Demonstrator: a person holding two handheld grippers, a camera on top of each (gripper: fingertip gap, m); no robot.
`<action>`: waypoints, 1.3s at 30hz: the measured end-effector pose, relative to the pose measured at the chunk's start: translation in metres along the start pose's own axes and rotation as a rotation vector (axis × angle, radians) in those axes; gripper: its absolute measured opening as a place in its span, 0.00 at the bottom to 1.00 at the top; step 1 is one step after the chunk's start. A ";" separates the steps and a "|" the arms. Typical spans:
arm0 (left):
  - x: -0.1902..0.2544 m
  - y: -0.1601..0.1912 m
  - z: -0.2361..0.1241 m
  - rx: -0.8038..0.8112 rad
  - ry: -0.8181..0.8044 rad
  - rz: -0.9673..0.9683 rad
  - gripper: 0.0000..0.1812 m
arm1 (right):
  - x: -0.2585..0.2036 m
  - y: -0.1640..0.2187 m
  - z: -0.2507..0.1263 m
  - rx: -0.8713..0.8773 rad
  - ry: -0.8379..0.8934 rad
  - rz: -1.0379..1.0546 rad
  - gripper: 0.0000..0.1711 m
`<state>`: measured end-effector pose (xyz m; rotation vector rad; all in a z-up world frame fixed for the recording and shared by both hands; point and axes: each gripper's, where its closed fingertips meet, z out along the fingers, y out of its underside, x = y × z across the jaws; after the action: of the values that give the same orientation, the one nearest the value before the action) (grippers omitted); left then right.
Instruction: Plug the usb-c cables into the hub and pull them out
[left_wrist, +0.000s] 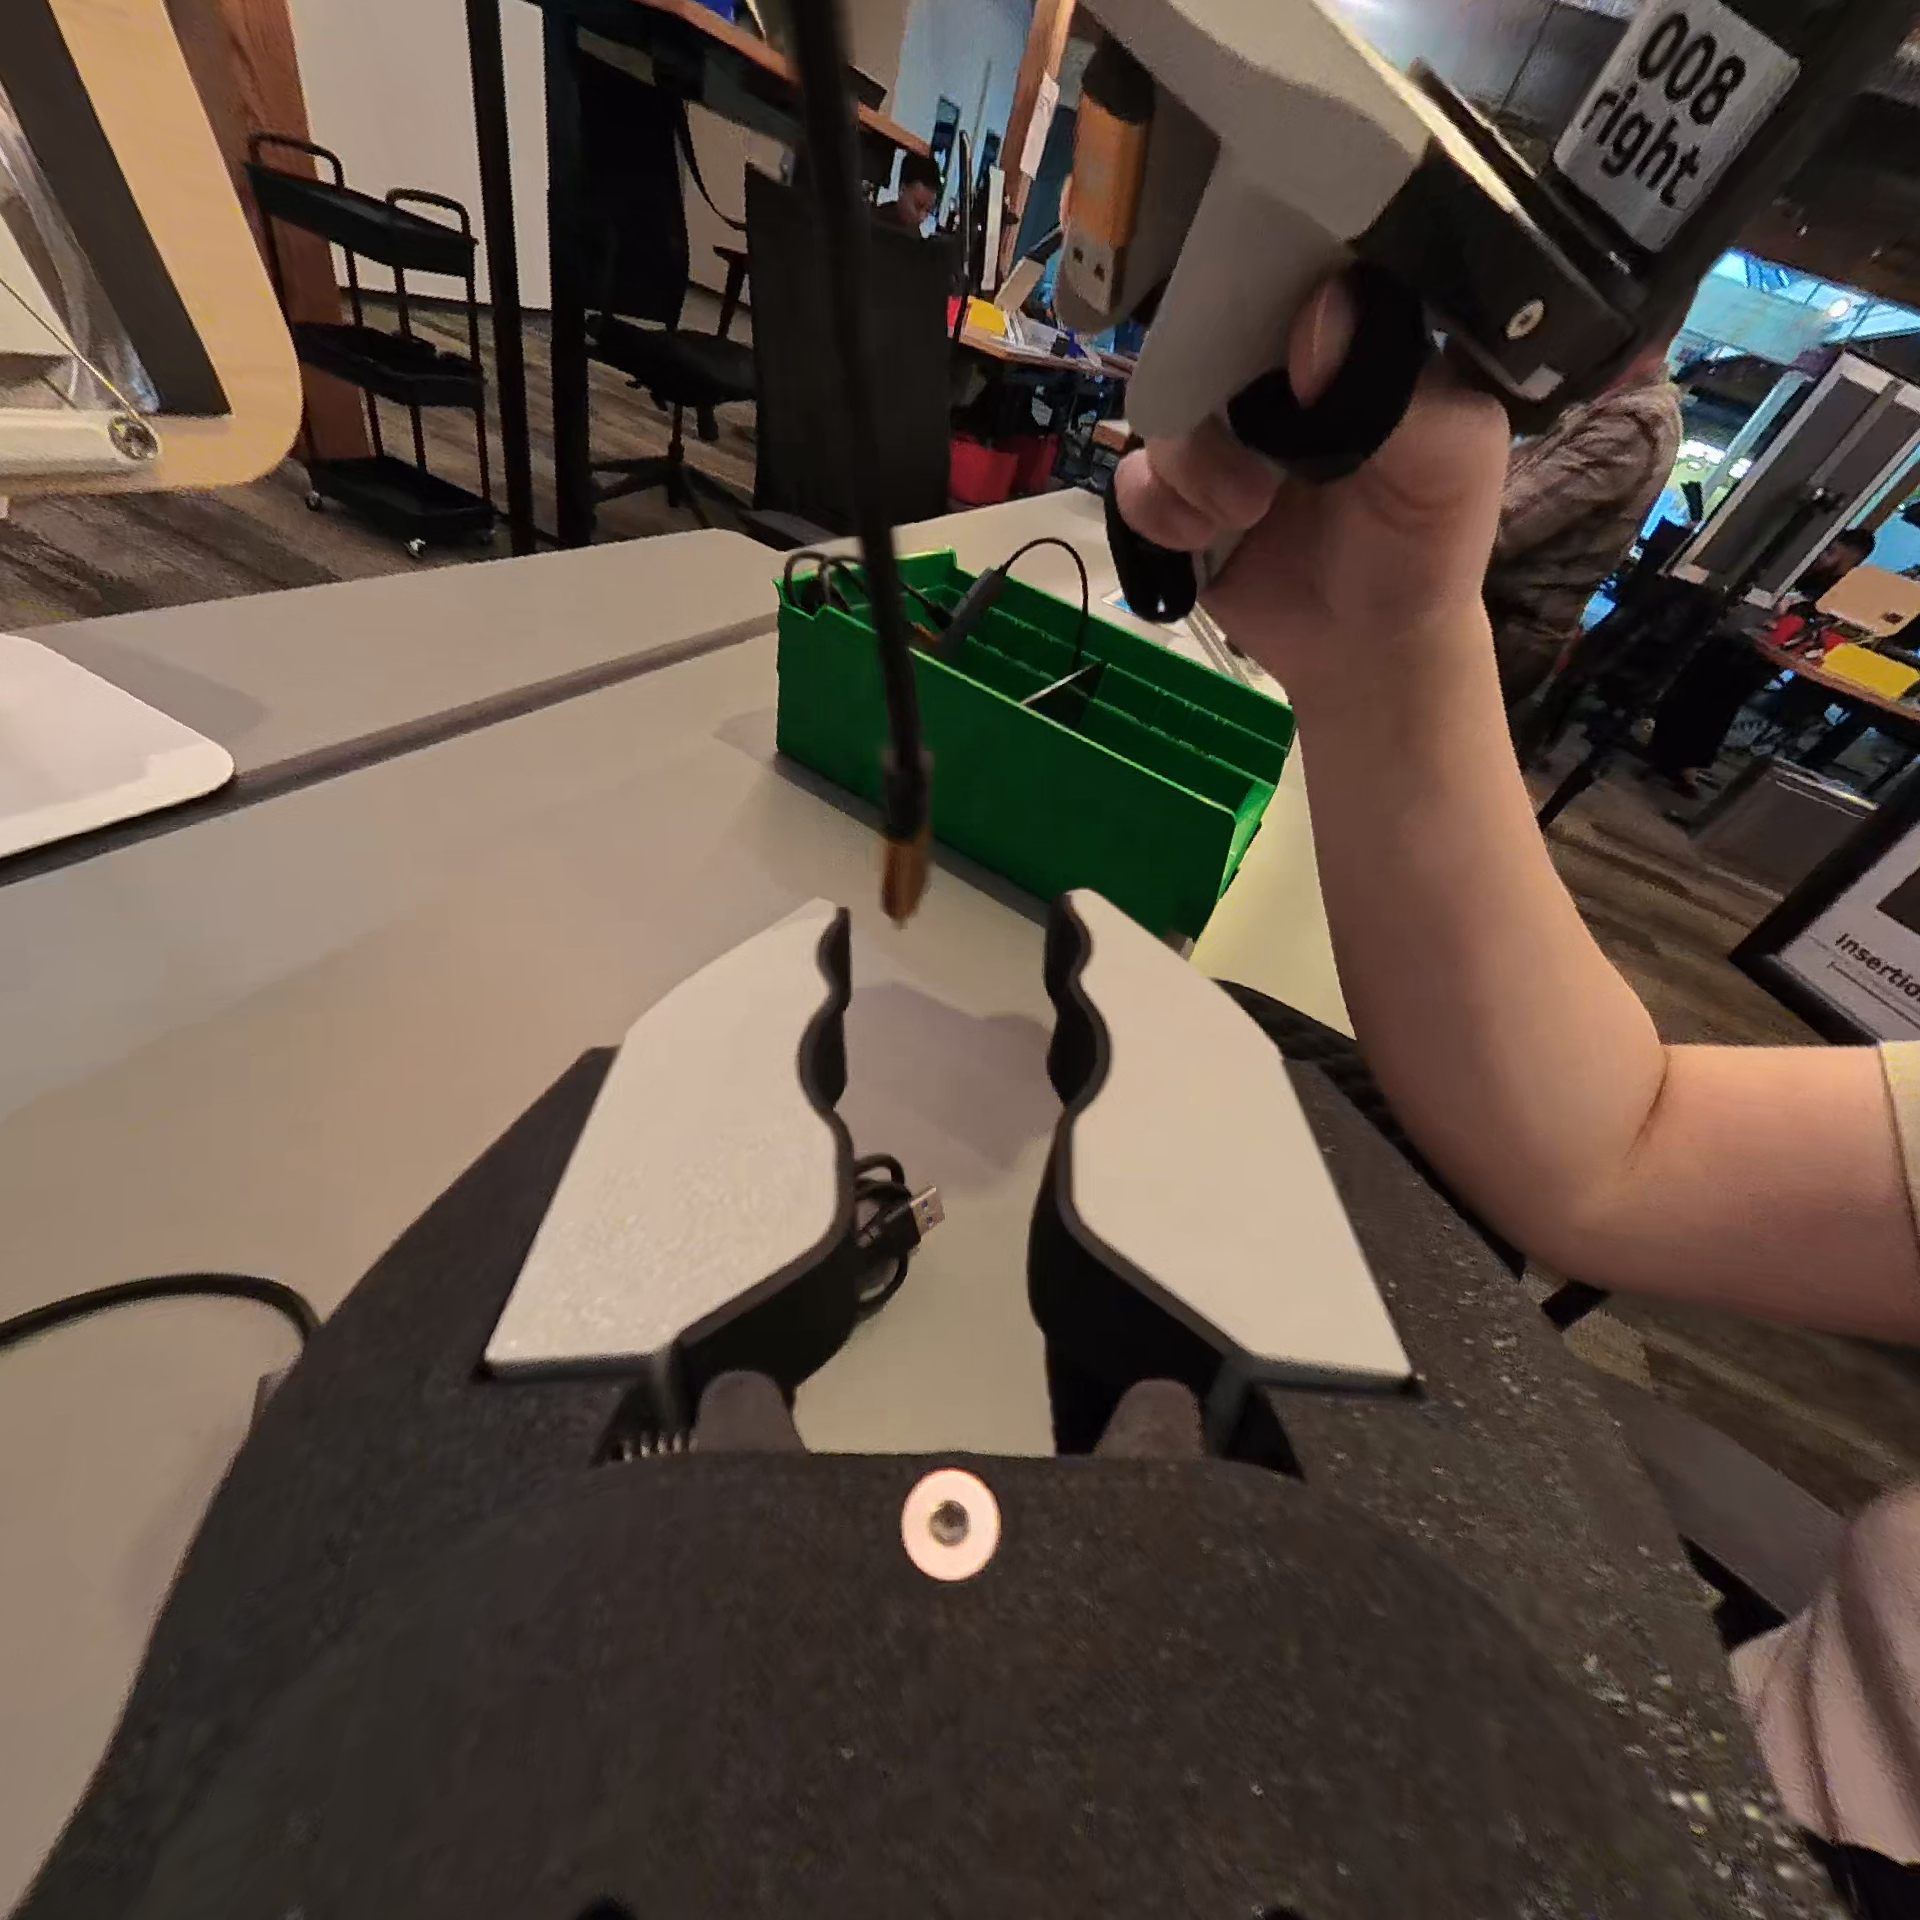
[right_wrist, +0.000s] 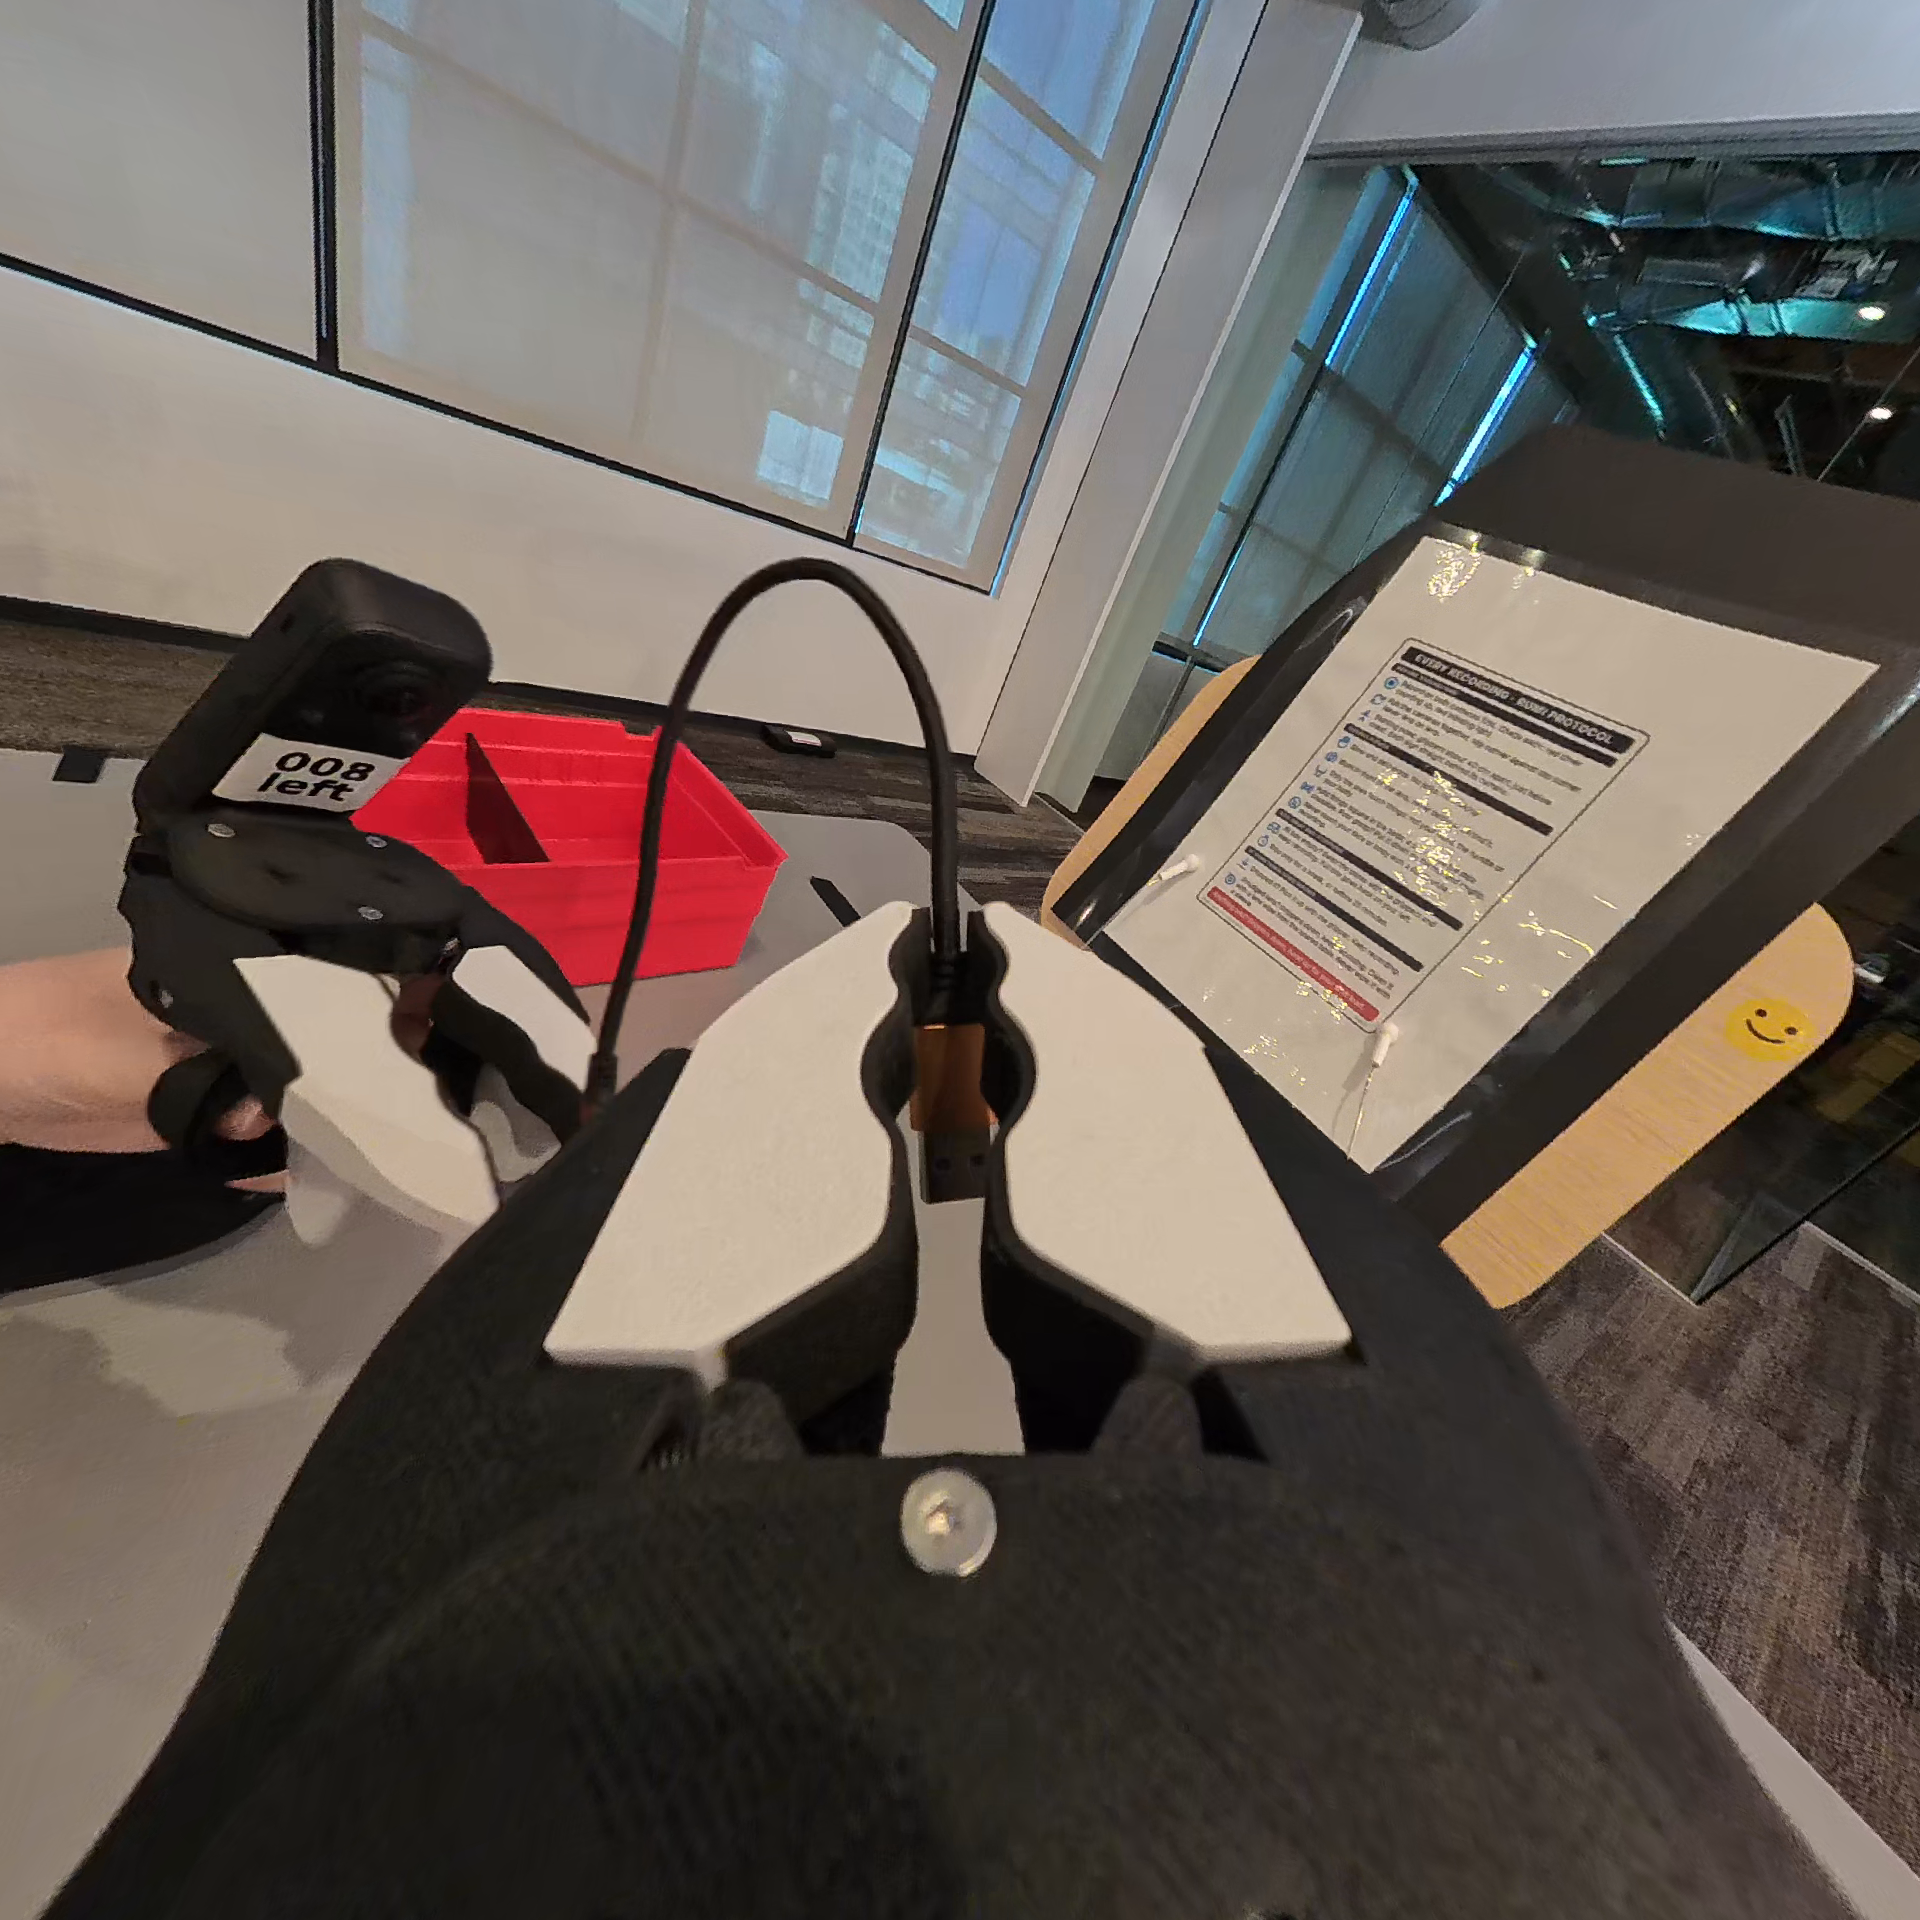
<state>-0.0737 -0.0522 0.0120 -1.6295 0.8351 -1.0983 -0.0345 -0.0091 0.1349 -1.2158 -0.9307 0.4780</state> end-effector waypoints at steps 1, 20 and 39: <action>-0.001 -0.002 0.001 0.006 -0.006 -0.002 0.13 | 0.000 0.000 0.000 0.002 0.000 -0.001 0.05; 0.021 -0.081 -0.035 -0.334 0.377 0.177 0.03 | -0.014 -0.026 -0.096 0.322 -0.382 0.046 0.24; 0.056 0.010 -0.038 -0.707 0.958 -0.022 0.03 | -0.124 0.041 -0.016 0.055 -0.791 -0.086 0.17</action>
<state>-0.0896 -0.1181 0.0224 -1.5980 2.0018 -1.7571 -0.0846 -0.0988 0.0529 -0.9263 -1.6157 0.9392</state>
